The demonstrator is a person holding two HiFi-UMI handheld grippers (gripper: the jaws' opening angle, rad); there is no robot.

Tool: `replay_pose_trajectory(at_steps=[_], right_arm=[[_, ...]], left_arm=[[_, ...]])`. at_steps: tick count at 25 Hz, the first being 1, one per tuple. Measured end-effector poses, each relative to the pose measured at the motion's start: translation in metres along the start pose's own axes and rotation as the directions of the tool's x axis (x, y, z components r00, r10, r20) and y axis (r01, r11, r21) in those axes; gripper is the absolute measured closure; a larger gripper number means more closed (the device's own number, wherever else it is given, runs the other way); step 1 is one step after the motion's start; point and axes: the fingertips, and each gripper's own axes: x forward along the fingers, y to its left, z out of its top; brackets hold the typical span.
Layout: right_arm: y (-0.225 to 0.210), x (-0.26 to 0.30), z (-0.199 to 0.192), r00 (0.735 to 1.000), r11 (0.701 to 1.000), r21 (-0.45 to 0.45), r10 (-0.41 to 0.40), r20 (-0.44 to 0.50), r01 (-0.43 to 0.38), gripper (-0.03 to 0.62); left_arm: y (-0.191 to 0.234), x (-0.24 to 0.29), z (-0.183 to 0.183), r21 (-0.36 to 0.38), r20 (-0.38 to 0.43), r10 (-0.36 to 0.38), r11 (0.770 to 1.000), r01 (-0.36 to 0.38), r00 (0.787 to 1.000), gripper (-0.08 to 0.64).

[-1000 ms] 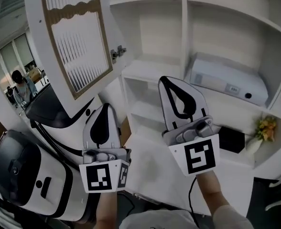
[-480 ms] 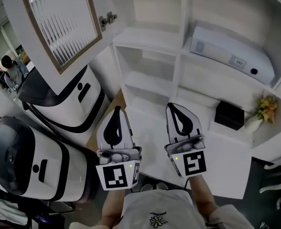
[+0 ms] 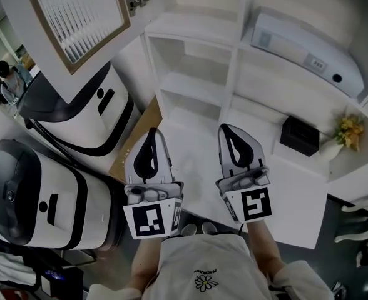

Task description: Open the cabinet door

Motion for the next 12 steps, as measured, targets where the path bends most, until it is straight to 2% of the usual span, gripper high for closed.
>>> replay_pose_trajectory(at_steps=[12], right_arm=[[-0.0016,-0.0038,-0.0062,1.0,1.0,0.027,-0.003,-0.02,0.003,0.592]], left_arm=[[-0.0037,-0.009,-0.0097,0.002,-0.043,-0.006,1.0,0.006,0.999,0.554]])
